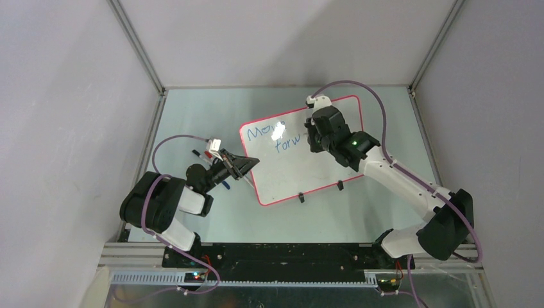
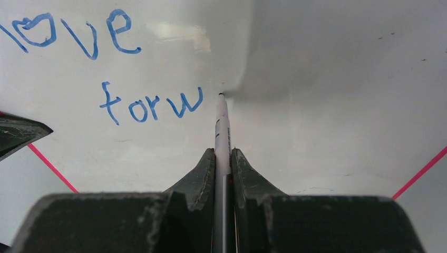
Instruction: Write a sentence on the whiteboard
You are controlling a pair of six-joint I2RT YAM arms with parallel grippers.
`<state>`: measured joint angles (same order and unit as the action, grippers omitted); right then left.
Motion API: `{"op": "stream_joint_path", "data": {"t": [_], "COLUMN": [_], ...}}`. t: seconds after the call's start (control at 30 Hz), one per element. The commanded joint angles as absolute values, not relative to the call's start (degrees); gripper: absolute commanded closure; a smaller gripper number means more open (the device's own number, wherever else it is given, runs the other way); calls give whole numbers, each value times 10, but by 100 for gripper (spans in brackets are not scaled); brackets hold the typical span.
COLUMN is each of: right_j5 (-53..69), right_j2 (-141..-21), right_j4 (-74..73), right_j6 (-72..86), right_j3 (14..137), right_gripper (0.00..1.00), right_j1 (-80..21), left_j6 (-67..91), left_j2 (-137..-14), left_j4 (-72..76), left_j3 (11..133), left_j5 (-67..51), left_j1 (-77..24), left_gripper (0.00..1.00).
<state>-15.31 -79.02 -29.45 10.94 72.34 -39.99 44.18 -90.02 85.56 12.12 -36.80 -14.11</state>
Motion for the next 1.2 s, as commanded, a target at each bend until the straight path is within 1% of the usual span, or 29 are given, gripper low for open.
{"op": "stream_joint_path", "data": {"t": [0.0,1.17], "right_j5": [-154,-111], "right_j2": [-797,-801], "right_j4": [-274,-276], "right_j6": [116,115], "right_j3": [734,739], "right_gripper": [100,100], "right_j1": [-398,-398], "left_j6": [415,415], "left_j2": [-899,-900], "left_j4": [877,877], "left_j3": [133,134], "left_j5": [-353,-352], "left_j1": [-134,-133], "left_gripper": [100,100]}}
